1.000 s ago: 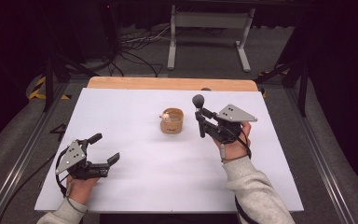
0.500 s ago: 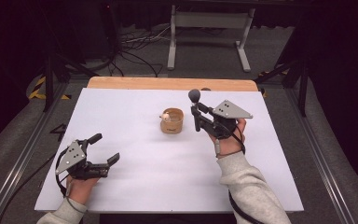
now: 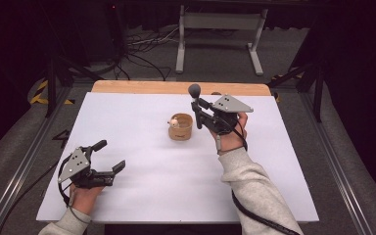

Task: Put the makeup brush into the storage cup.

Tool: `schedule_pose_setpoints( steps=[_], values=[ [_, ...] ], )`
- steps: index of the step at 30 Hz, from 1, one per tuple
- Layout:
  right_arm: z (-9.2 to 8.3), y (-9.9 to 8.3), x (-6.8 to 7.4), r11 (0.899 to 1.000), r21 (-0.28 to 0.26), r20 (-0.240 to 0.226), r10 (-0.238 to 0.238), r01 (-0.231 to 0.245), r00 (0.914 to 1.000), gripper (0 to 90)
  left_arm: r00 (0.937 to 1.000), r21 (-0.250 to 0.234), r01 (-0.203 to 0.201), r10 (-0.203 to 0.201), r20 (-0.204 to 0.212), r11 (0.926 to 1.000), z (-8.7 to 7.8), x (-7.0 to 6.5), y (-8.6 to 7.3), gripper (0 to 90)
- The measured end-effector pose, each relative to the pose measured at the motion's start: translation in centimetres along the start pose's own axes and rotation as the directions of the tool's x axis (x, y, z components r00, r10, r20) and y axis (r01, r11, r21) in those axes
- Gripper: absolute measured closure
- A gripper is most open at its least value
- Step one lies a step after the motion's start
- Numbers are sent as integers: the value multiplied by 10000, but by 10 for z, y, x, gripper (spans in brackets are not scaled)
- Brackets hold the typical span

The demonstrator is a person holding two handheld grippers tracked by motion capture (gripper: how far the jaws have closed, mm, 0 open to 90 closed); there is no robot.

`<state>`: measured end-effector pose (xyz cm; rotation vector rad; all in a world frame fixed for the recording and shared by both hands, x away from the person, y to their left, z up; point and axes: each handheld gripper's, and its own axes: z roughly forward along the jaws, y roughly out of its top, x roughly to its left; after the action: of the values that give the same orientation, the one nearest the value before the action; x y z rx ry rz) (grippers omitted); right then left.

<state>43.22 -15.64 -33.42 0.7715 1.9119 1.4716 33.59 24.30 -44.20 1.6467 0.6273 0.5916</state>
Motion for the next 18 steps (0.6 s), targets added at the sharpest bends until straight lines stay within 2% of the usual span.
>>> schedule_pose_setpoints(
  steps=[18],
  values=[
    [31, 14, -7, 9999, 114, -24, 14, -14, 10000, 712, 10000, -7, -44, 44, 19, 10000, -1, 1, 0, 59]
  ],
)
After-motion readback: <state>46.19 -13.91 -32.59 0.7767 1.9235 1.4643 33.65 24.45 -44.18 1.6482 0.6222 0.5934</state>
